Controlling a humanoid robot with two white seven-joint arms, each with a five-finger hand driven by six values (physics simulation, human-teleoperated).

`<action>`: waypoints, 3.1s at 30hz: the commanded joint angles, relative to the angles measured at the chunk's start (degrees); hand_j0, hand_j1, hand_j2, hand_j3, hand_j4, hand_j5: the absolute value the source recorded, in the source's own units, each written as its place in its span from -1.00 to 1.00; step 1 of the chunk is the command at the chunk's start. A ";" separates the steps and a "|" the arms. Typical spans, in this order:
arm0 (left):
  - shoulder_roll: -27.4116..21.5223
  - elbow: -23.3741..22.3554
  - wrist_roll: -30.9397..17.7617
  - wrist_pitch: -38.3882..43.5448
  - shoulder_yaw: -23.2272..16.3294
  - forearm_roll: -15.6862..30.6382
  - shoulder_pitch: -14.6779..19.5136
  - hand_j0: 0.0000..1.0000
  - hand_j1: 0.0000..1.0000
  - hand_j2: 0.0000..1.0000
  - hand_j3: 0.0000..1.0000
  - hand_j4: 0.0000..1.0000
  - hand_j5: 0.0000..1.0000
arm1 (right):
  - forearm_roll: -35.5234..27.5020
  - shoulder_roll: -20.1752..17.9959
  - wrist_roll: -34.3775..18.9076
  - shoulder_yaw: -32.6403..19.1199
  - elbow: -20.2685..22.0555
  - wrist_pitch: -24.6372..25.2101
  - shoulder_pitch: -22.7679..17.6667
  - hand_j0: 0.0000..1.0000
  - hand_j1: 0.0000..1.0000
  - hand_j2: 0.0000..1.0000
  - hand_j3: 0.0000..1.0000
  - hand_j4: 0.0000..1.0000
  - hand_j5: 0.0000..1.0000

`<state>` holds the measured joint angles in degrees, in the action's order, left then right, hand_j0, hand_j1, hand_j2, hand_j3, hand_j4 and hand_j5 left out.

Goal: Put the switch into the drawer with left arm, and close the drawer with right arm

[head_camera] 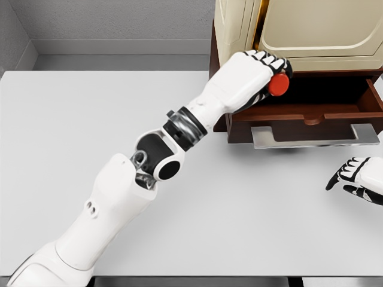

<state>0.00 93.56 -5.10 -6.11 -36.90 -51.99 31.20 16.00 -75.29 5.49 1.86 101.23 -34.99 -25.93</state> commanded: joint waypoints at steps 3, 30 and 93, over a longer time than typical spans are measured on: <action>0.00 -0.30 0.09 -0.04 -0.28 -1.45 0.35 -0.22 -0.22 -0.22 -0.22 -0.22 -0.22 | -0.35 -0.20 0.05 -0.02 0.02 -0.01 0.00 0.07 0.07 0.07 0.07 0.07 0.07; 0.00 -0.57 0.18 -0.04 -2.04 -4.52 0.97 0.44 0.44 0.44 0.44 0.44 0.44 | -0.44 -0.55 0.14 0.07 0.02 -0.01 0.09 0.07 0.07 0.07 0.07 0.07 0.07; -40.08 -20.17 -12.21 -28.89 31.63 50.06 -24.52 1.00 1.00 1.00 1.00 1.00 1.00 | -11.25 -3.81 0.75 -0.90 -0.25 -0.01 4.48 0.04 0.04 0.04 0.04 0.04 0.04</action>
<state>-40.28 73.49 -16.86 -35.07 -5.66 -2.31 6.68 5.55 -78.98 6.19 0.99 101.00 -34.99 -21.18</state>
